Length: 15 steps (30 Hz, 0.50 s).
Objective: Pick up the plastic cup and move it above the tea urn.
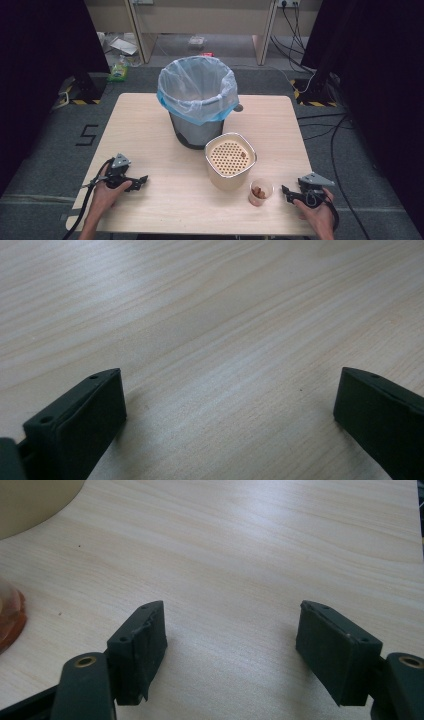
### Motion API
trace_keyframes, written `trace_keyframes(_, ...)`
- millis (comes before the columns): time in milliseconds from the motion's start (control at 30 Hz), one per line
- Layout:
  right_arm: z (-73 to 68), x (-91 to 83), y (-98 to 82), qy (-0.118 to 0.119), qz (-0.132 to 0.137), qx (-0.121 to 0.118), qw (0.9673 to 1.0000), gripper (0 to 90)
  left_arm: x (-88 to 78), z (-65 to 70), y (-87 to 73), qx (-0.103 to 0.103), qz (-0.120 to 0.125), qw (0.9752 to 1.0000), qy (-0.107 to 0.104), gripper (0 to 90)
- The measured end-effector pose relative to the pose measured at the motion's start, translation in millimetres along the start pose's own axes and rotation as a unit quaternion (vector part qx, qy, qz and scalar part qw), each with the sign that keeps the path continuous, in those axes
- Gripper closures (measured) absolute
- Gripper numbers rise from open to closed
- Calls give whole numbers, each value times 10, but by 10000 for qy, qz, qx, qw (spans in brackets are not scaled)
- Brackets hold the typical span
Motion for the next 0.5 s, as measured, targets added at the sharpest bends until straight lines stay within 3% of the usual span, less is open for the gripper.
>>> trace_keyframes(300, 17, -16, 0, -23, -41, 62, 10000, 293, 0, 0, 0, -1, 0, 10000, 0, 0)
trace_keyframes(400, -4, -73, 53, 5, 86, 221, 9997, 308, 0, 0, 0, 1, -2, 10000, -1, 0)
trace_keyframes(500, -34, -136, 110, 10, 216, 221, 9995, 329, 0, 0, 0, -2, 0, 10000, 0, 0)
Point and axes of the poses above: each handheld gripper's, and its own axes: x roughly forward along the jaws, y roughly out of its top, z roughly to its right, the point moved 10 cm from there along x, roughly forward along the jaws, and after that the axes turned 13 degrees about x, right-handed, at the moved point
